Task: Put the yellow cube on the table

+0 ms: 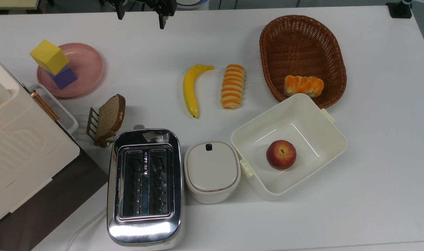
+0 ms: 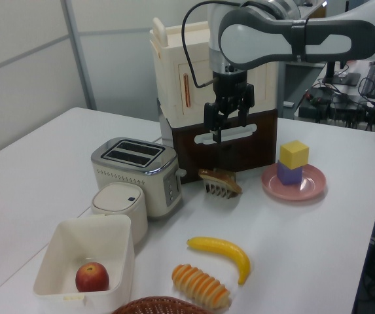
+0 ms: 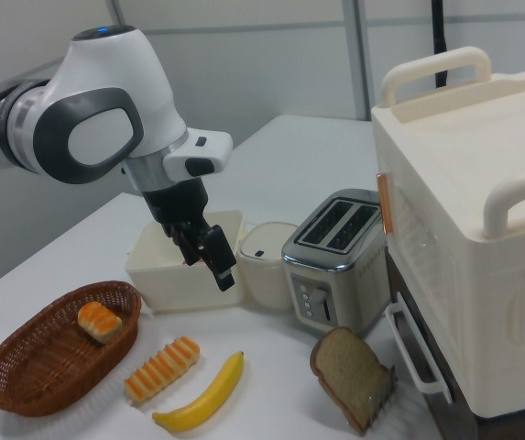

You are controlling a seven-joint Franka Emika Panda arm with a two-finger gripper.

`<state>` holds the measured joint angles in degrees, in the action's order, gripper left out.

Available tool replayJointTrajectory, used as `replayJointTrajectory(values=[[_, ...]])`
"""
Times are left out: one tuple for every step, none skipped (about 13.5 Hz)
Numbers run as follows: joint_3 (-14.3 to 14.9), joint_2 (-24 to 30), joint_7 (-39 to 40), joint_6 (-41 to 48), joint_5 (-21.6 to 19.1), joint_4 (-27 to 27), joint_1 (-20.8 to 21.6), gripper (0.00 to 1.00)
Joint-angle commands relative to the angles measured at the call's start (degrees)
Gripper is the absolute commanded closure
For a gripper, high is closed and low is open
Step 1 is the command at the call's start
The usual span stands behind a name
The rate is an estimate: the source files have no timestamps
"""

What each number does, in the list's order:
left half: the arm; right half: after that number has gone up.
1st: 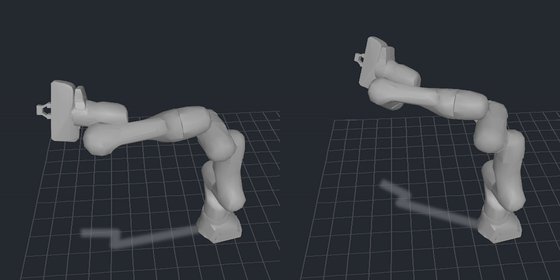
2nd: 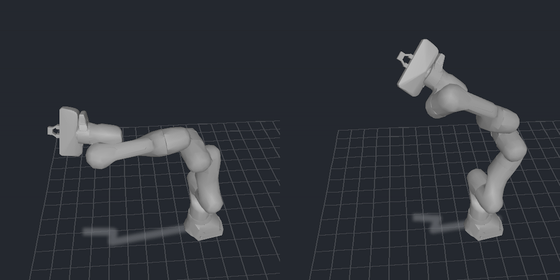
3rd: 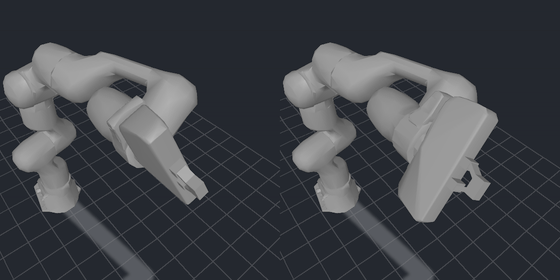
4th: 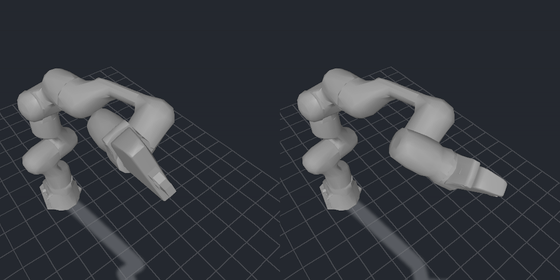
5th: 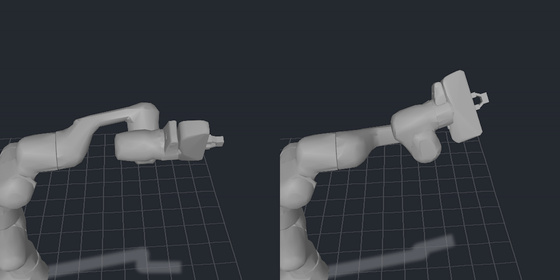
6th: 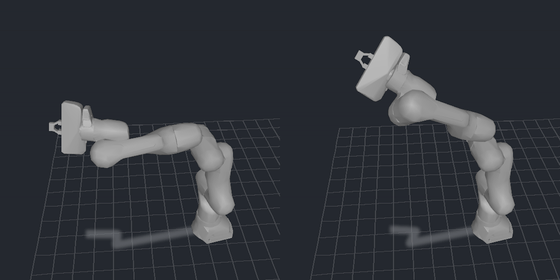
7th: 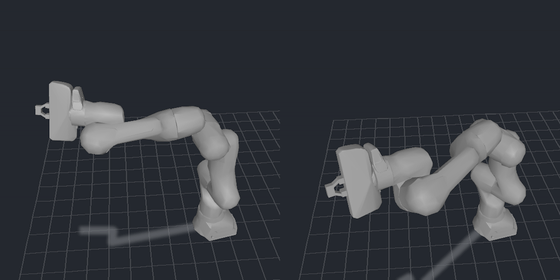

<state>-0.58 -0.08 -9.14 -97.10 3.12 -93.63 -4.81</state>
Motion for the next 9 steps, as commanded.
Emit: replayJointTrajectory(values=[[2.4, 1.0, 1.7, 1.0, 0.0, -0.2, 0.9, 0.00], [2.6, 0.9, 2.9, 1.0, 0.0, -0.1, 1.0, 0.00], [2.6, 1.0, 3.8, 1.2, -0.2, -0.1, 0.9, 0.00], [2.7, 1.1, 3.4, 1.3, -0.4, -0.1, 0.9, 0.00], [2.6, 1.2, 3.3, 1.4, -0.5, -0.1, 0.9, 0.00], [2.7, 1.2, 3.4, 1.7, -0.5, -0.1, 0.9, 0.00], [2.7, 1.2, 3.4, 1.7, -0.5, -0.1, 0.9, 0.00], [2.7, 1.2, 3.4, 1.7, -0.5, -0.1, 0.9, 0.00], [2.7, 1.2, 3.4, 1.6, -0.5, -0.1, 0.9, 0.00]])
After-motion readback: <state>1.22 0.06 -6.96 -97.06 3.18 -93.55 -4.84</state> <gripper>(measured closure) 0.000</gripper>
